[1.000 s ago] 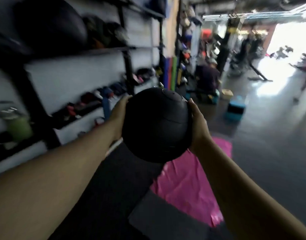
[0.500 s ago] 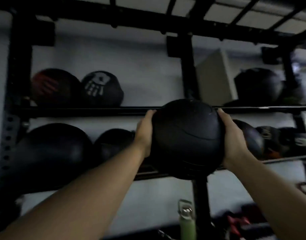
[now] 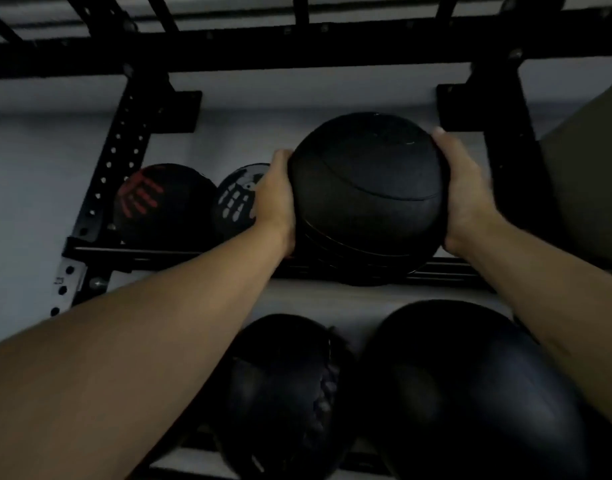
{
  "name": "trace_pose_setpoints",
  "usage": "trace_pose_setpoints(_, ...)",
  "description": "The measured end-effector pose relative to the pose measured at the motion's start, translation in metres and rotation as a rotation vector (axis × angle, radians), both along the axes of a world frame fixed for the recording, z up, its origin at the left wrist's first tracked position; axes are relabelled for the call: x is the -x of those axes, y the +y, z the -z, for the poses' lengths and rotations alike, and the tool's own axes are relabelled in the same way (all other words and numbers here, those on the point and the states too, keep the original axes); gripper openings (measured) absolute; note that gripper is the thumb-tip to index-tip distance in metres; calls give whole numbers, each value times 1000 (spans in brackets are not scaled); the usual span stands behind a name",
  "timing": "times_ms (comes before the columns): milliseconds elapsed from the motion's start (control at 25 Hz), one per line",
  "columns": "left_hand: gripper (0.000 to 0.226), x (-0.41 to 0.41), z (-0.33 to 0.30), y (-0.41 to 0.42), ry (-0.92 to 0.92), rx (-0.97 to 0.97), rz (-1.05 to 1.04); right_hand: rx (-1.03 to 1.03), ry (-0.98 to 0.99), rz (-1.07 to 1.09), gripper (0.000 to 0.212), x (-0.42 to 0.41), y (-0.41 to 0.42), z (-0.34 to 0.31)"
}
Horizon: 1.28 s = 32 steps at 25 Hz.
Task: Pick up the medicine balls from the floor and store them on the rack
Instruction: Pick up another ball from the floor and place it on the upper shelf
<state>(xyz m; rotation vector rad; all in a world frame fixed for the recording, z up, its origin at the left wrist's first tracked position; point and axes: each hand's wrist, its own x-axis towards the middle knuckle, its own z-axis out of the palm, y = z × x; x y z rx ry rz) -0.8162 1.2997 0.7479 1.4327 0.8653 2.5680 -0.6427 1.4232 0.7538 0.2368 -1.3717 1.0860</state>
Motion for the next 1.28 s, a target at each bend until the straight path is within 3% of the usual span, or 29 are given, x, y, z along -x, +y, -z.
trace_pose_setpoints(200, 37, 42, -53, 108, 36, -135, -117, -95, 66, -77, 51, 48, 120, -58)
trace_pose_setpoints(280, 26, 52, -73, 138, 46, -162, -182, -66, 121, -111, 48, 66, 156, -70)
trace_pose_setpoints(360, 26, 56, -90, 155, 91, -229, -263, -73, 225, -55, 31, 81, 179, -79)
trace_pose_setpoints(440, 23, 60, -102, 171, 220, -331, -370, -167, 301, 136, 14, 97, 196, -87)
trace_pose_setpoints(480, 18, 66, -103, 183, 301, -326, -439, -232, 283, 236, 14, 106, 205, -90)
trace_pose_setpoints(560, 13, 86, -94, 209, 431, -185, -575, -362, 54, 404, 22, 126, 217, -91)
trace_pose_setpoints(680, 24, 108, -86, 228, 450, -3, -617, -457, -308, 583, 41, 141, 223, -101)
trace_pose_setpoints(960, 39, 106, -81, 219, 428, 30, -654, -453, -350, 687, 46, 140, 219, -102)
trace_pose_setpoints(1160, 29, 103, -74, 211, 479, 81, -618, -354, -316, 552, 46, 135, 213, -90)
trace_pose_setpoints(1280, 41, 102, -67, 205, 558, 157, -638, -341, -344, 560, 58, 133, 204, -77)
